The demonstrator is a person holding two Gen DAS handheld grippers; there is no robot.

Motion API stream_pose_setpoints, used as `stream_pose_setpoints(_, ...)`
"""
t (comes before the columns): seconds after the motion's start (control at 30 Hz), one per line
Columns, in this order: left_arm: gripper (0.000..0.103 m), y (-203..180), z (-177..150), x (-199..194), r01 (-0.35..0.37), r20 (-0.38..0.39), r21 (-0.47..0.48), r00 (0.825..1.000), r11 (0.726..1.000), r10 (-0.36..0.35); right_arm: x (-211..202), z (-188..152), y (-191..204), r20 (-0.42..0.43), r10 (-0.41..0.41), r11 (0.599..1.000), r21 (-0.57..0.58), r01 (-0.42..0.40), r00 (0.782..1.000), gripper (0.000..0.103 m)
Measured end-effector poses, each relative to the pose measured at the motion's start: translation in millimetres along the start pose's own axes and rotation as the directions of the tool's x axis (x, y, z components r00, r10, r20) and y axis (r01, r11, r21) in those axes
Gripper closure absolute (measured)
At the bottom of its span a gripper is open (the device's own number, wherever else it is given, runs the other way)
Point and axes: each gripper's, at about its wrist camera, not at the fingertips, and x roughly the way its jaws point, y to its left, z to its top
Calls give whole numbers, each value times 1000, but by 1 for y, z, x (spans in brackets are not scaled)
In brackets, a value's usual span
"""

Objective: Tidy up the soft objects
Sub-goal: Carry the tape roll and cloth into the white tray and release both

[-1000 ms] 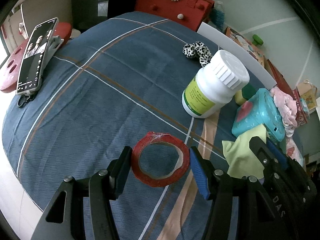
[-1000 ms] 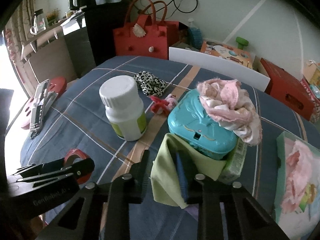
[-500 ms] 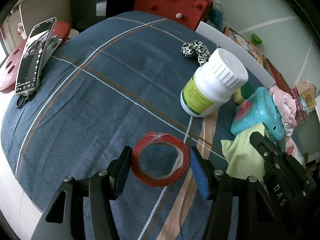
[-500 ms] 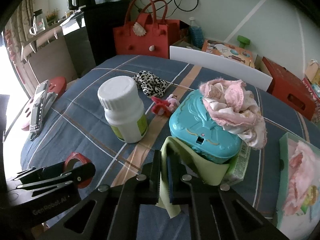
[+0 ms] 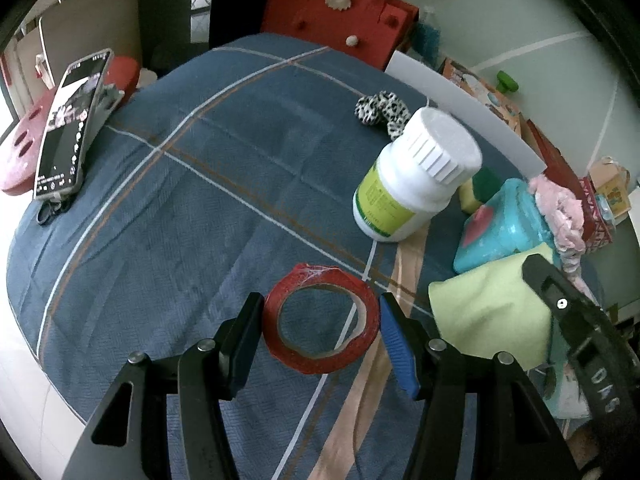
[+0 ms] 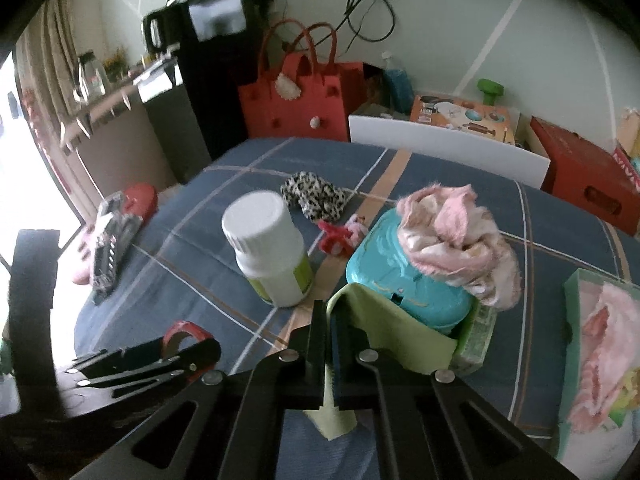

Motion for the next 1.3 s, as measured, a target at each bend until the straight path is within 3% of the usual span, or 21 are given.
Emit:
stream_pose_setpoints(0.27,44,-12,2,-20,20,67,30,998,999,-22,-42,12,-14,118,48,997,56,-54,992,101)
stream_pose_setpoints(0.57,44,-42,4,-56,36,177,101,983,994,-54,-108,21,-43,288,26,991,116,-61,957,101)
stream_pose_setpoints(0.97,44,-113,-1,-86,78,239,271,960,959,-146,-181,13,-110,425,-147,961,274,28,893,101)
stream_pose_setpoints(1.17,44,-154,-6,-92,95,242,362,951,927,-191,-204,1,-150,432,-248,923,378,76,867,101)
stream_pose_setpoints(1.3,44,-186,-15,-92,117,224,430,947,895,-232,-217,-9,-182,408,-349,876,461,139,844,101)
